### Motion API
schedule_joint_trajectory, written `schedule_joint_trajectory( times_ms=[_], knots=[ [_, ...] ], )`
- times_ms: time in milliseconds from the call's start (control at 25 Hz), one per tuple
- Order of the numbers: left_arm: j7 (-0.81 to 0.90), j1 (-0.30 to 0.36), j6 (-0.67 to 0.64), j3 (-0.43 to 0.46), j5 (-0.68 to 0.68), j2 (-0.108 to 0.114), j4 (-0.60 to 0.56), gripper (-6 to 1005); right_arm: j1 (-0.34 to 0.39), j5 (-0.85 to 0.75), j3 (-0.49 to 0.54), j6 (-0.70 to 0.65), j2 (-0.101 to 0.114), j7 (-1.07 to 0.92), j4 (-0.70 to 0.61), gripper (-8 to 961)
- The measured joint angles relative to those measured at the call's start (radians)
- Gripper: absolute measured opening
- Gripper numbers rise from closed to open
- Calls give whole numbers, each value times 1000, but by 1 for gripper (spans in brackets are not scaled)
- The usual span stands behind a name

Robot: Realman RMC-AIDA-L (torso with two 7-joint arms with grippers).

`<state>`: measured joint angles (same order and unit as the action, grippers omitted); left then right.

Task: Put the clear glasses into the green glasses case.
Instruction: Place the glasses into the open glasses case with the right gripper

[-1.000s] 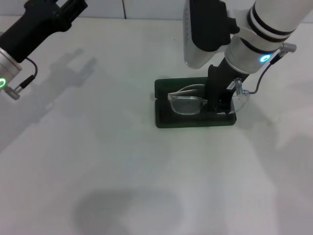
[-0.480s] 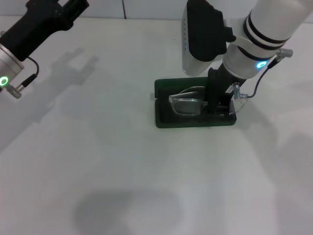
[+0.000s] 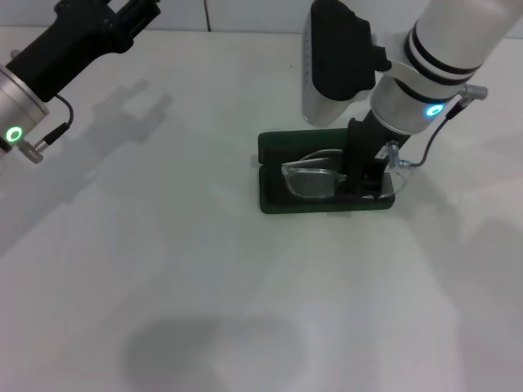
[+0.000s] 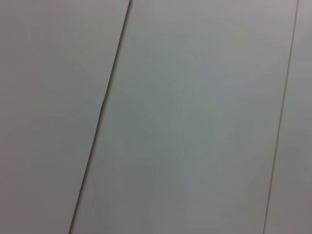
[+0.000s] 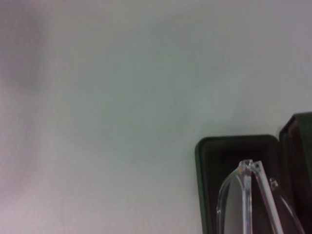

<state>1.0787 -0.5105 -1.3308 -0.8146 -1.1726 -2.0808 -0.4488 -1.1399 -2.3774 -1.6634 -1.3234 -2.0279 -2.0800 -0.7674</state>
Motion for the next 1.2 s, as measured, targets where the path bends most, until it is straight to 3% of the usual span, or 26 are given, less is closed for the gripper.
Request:
schedule_joint_trajectory(
  times_ms=[520, 1200],
  knots=[
    [0, -3, 15, 0, -3, -1, 1, 619, -10, 31, -105, 46, 0, -41, -9, 130],
    [-2, -2, 25, 0, -6, -1, 1, 618, -12, -64, -114, 62, 0, -88, -58, 151]
  ],
)
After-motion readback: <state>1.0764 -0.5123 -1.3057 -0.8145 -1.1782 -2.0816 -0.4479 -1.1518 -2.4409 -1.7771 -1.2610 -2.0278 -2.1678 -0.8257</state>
